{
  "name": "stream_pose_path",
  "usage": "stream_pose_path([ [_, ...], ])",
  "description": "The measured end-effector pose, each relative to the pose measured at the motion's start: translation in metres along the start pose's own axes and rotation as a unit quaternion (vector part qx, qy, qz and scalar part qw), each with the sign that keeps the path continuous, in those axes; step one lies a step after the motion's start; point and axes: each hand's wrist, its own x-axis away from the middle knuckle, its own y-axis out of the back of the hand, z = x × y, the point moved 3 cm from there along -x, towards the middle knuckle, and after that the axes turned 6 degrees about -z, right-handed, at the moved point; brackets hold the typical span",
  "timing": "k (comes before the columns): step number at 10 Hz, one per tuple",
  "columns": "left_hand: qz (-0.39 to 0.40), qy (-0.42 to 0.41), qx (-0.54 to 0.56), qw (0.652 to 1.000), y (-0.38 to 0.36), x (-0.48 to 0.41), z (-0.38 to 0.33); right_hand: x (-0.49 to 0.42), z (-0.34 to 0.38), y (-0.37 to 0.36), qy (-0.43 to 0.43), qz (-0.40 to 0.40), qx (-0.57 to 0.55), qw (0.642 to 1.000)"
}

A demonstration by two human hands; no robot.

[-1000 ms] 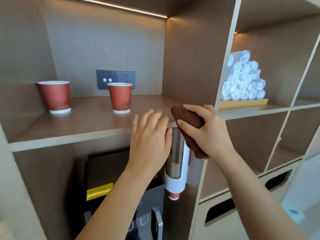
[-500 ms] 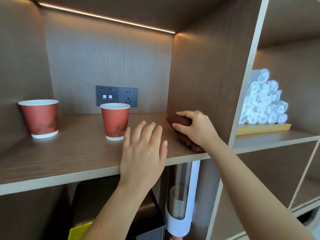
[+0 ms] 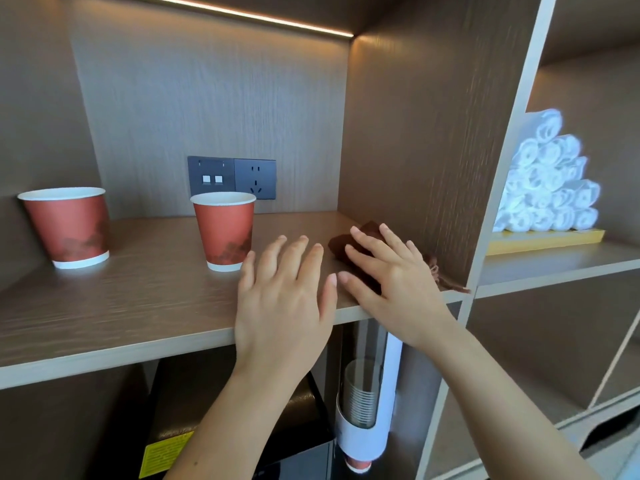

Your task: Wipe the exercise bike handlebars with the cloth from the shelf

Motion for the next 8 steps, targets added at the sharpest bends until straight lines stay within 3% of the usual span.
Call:
stream_pose_path([
  [4,-0.021,0.001,-0.031,0.999,0.001,0.002,0.0,-0.021,-0.027,-0.004,-0.073,0.09,0.054,0.992],
  [6,-0.034,0.013,-0.053,0.998,0.006,0.007,0.006,-0.019,-0.017,-0.005,-0.05,0.04,0.045,0.997],
  [8,-0.062,0.047,-0.057,0.995,0.027,0.022,0.027,-0.005,0.036,-0.008,0.029,-0.055,-0.058,0.996],
])
